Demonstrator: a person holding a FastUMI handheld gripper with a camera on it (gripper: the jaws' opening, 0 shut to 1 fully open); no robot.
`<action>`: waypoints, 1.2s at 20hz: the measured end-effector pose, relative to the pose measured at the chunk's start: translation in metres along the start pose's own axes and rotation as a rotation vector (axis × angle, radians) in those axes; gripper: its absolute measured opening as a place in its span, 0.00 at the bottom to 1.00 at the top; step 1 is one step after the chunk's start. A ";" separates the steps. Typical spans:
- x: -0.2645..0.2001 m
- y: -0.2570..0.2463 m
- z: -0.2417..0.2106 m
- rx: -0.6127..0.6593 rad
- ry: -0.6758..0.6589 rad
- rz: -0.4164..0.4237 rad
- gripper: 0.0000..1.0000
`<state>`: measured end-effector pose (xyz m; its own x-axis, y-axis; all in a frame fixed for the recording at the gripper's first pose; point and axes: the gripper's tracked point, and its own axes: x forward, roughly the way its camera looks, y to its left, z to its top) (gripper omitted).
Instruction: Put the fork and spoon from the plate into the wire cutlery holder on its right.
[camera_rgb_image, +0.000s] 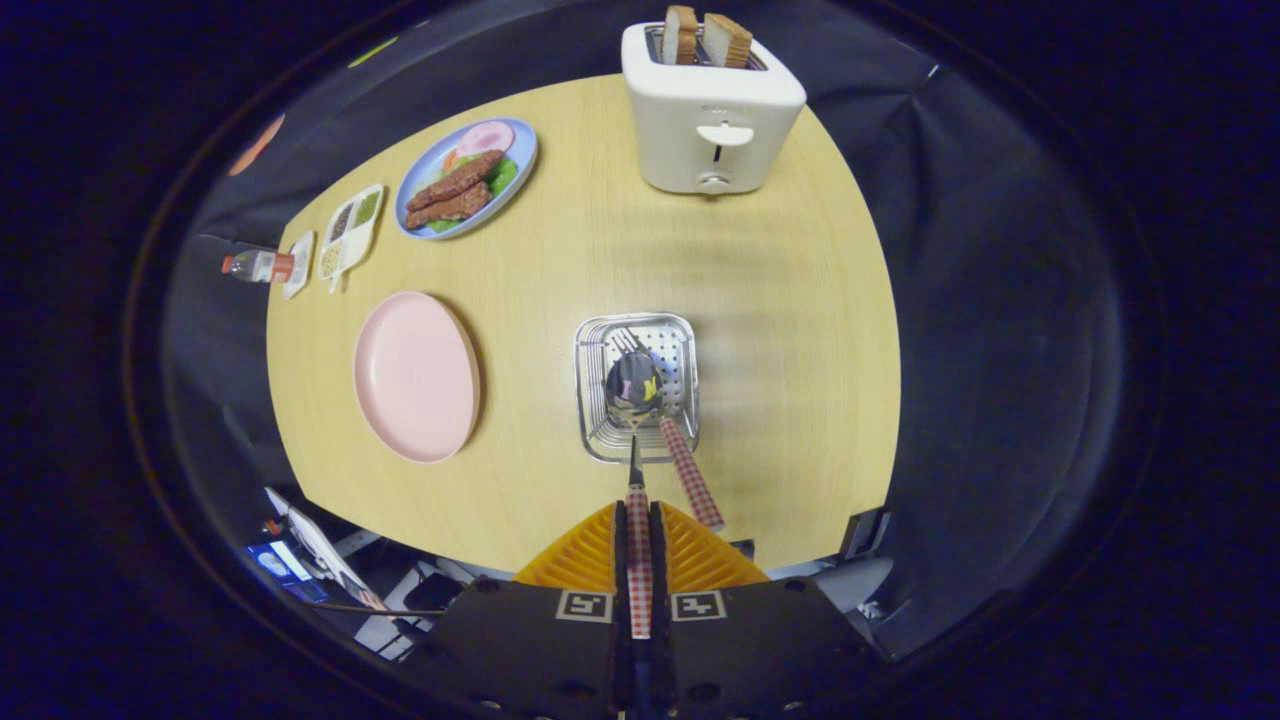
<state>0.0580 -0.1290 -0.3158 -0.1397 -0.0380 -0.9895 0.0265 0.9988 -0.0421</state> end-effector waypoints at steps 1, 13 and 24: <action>0.001 0.001 0.001 -0.001 0.015 -0.009 0.07; 0.010 0.005 0.027 -0.030 0.067 -0.080 0.09; -0.007 0.025 0.025 -0.040 -0.037 -0.048 0.11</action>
<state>0.0838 -0.1050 -0.3136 -0.1030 -0.0859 -0.9910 -0.0185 0.9963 -0.0845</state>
